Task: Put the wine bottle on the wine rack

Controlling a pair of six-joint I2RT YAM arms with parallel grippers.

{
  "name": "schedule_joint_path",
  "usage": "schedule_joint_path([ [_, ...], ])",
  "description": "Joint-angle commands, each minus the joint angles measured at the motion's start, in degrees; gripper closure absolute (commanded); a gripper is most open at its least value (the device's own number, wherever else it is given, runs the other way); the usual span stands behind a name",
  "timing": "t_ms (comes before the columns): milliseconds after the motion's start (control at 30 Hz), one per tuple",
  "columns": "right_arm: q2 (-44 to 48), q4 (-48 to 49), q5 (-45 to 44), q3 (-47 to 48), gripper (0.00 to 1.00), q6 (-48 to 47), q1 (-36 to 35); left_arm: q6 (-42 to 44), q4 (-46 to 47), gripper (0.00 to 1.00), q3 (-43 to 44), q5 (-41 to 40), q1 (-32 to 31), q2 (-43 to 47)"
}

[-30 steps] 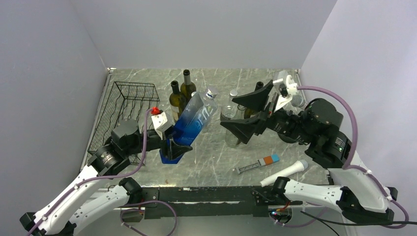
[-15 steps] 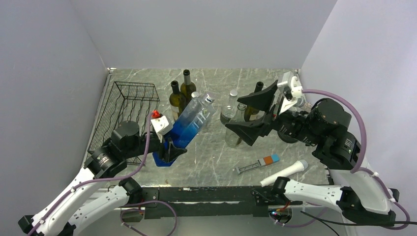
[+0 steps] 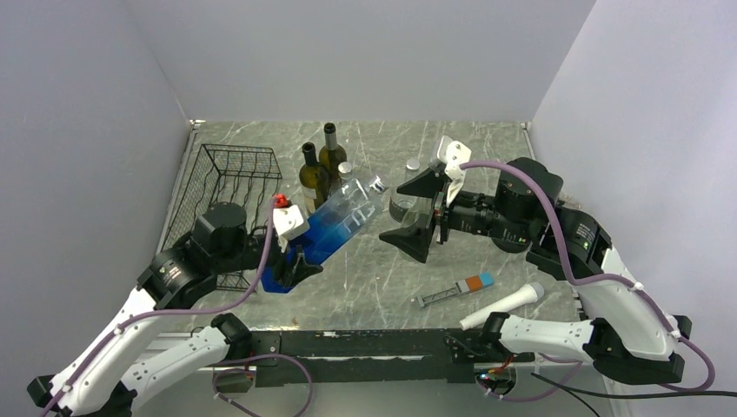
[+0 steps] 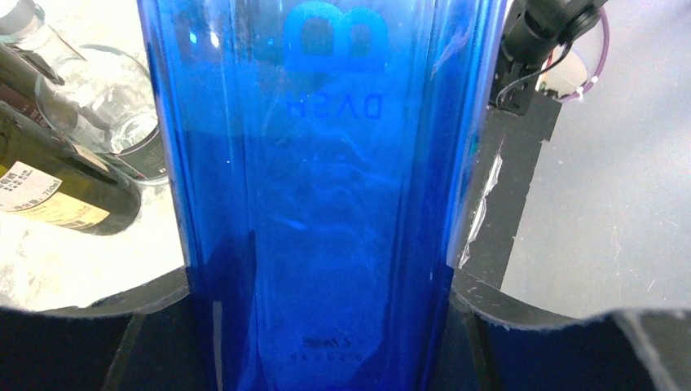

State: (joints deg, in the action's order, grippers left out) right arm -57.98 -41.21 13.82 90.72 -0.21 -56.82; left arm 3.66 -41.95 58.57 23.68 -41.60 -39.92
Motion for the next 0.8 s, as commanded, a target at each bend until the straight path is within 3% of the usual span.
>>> schedule_joint_path([
  [0, 0.8, -1.7, -0.1, 2.3, 0.0, -5.1, 0.0, 4.4, 2.5, 0.99, 5.3, 0.8, 0.0, -2.5],
  [333, -4.2, -10.9, 8.0, 6.8, 0.0, -17.9, 0.0, 15.4, -6.8, 0.99, 12.1, 5.5, 0.1, -10.9],
  [500, -6.9, -14.0, 6.9, 5.9, 0.0, -25.0, 0.0, 19.0, -10.2, 0.99, 13.2, 3.9, 0.1, -13.2],
  [767, -12.2, -20.6, 4.5, 10.2, 0.0, -34.3, -0.1, 24.6, -9.9, 0.99, 10.0, 3.9, 0.0, -8.7],
])
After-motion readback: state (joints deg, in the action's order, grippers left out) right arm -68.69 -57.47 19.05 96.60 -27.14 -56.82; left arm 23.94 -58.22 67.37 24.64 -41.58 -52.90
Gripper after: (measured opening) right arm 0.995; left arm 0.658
